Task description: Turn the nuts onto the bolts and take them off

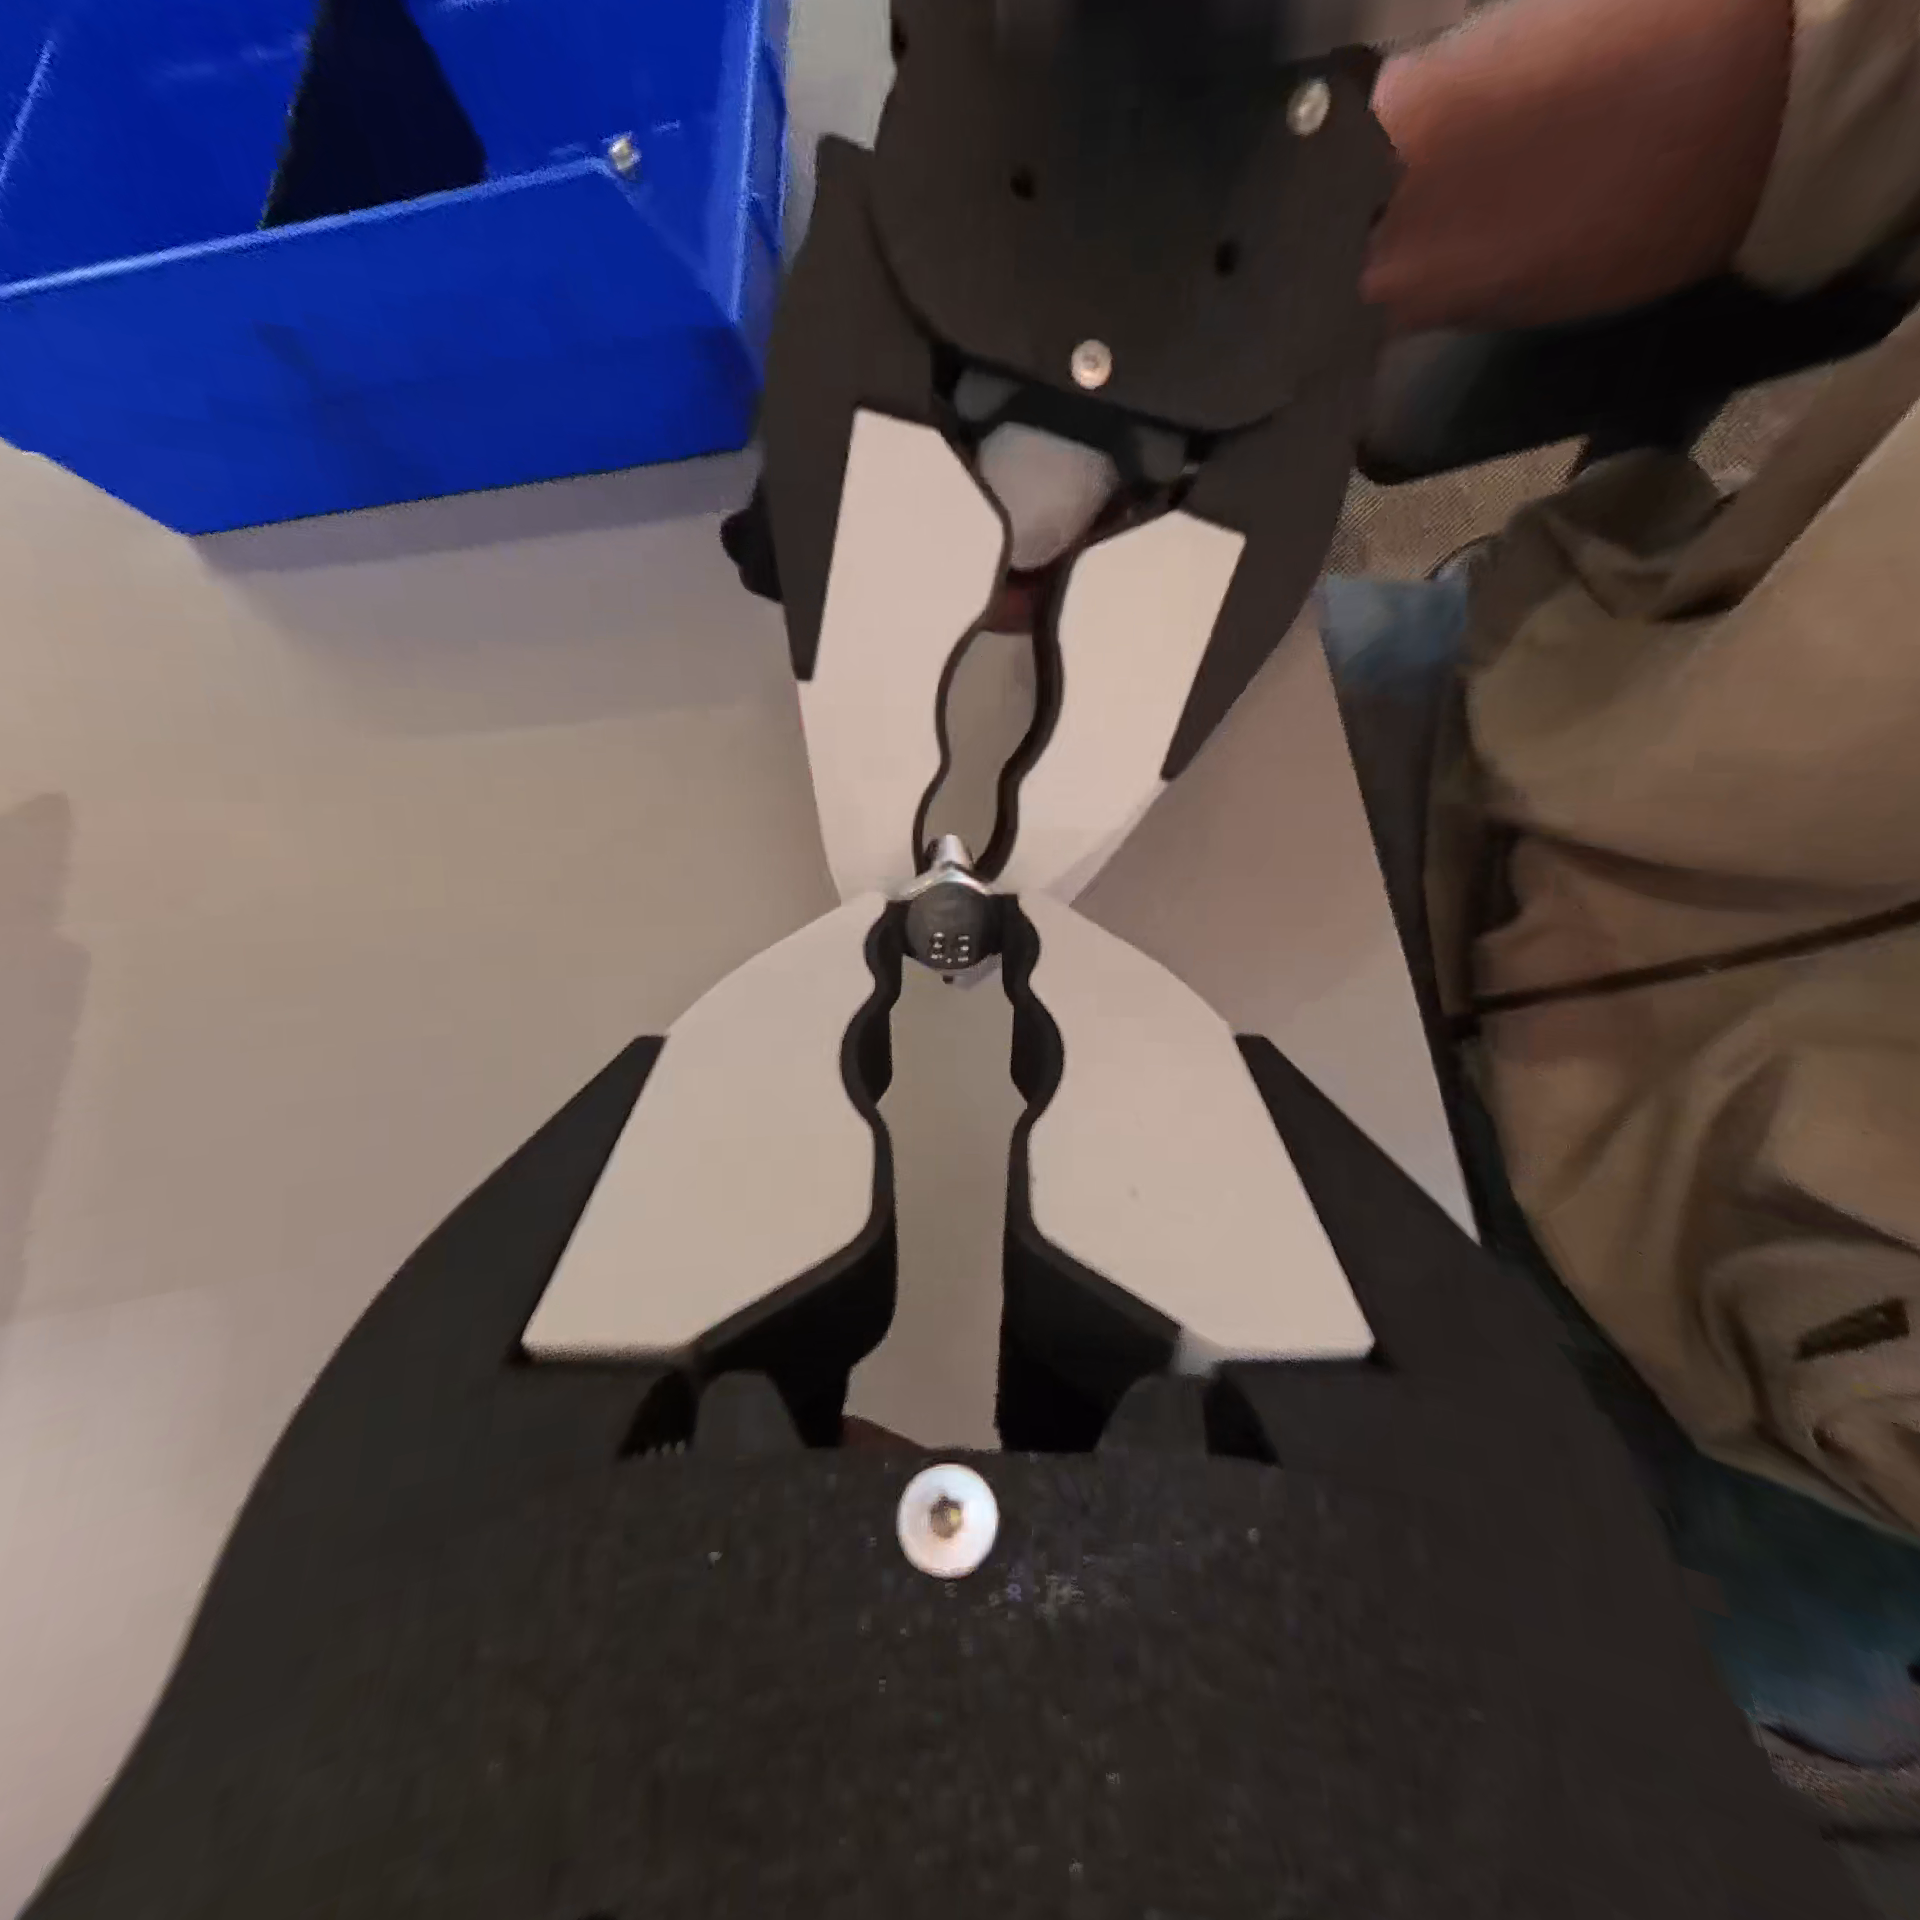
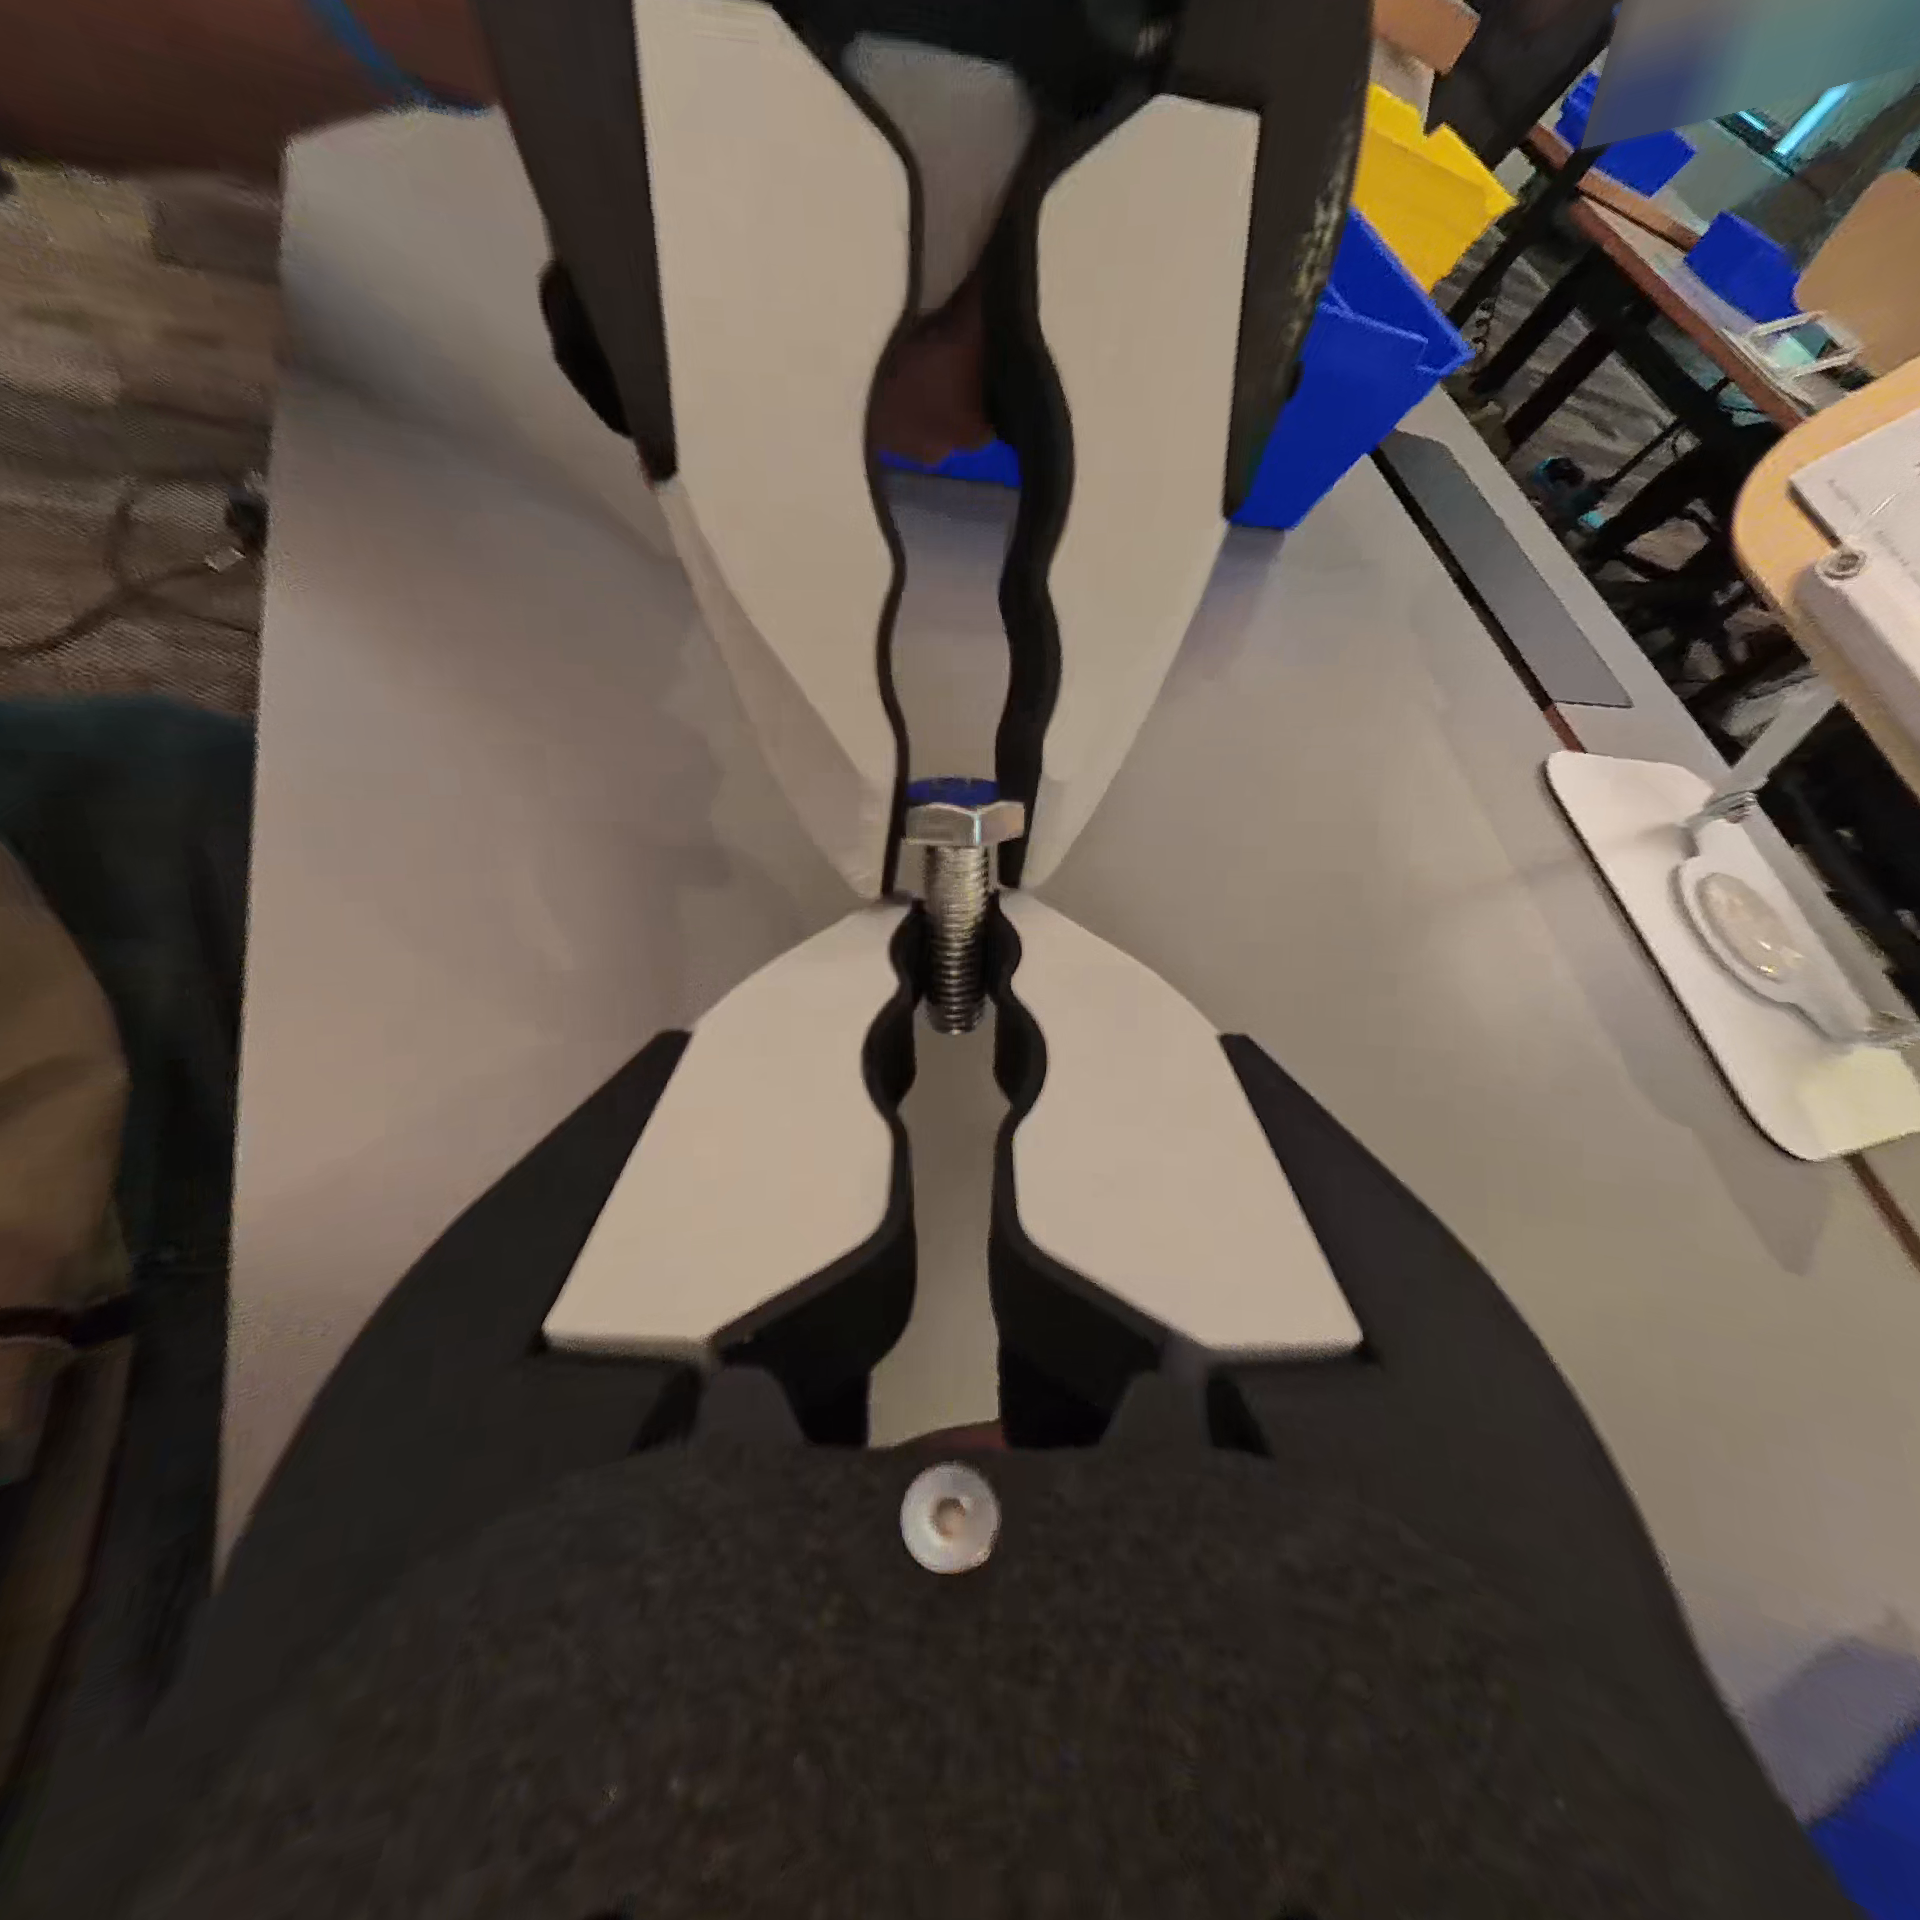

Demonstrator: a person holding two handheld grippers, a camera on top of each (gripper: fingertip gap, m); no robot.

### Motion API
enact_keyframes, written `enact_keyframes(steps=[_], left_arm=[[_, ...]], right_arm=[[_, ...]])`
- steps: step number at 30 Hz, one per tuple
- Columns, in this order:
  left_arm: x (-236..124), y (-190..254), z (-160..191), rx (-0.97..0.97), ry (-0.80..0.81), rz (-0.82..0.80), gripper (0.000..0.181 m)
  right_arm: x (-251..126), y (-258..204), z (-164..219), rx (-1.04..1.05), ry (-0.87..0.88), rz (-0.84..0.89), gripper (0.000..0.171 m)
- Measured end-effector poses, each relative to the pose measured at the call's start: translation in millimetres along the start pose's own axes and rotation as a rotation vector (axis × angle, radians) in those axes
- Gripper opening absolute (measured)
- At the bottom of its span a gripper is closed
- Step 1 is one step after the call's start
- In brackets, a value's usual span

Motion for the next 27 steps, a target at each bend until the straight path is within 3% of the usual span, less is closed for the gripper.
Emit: enact_keyframes(steps=[3, 8, 13, 16, 21, 27], left_arm=[[3, -2, -1, -0.001, -0.006, -0.006, 0.018], [-1, -4, 2, -0.058, 0.127, -0.030, 0.018], [-25, -11, 13, -0.230, 0.391, -0.127, 0.024], [-38, -29, 35, -0.422, 0.538, -0.372, 0.036], [-56, -49, 90, -0.700, 0.634, -0.907, 0.046], [-62, -42, 103, -0.744, 0.725, -1.058, 0.047]], right_arm=[[0, 1, 4, 0.023, -0.012, -0.007, 0.009], [-1, 5, 4, 0.063, 0.038, 0.016, 0.009], [0, 13, 13, 0.173, 0.076, 0.073, 0.009], [1, 21, 23, 0.303, 0.096, 0.159, 0.009], [0, 28, 39, 0.432, 0.111, 0.339, 0.009], [-8, 26, 35, 0.383, 0.148, 0.450, 0.009]])
Point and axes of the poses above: each gripper's, where its closed fingertips meet, x out along the fingers, z out of its underside, y = z × x across the jaws, the point moved 6 cm from there along -x, back along the fingers, and after that the axes turned 12 degrees about -x, right-handed, at the moved point
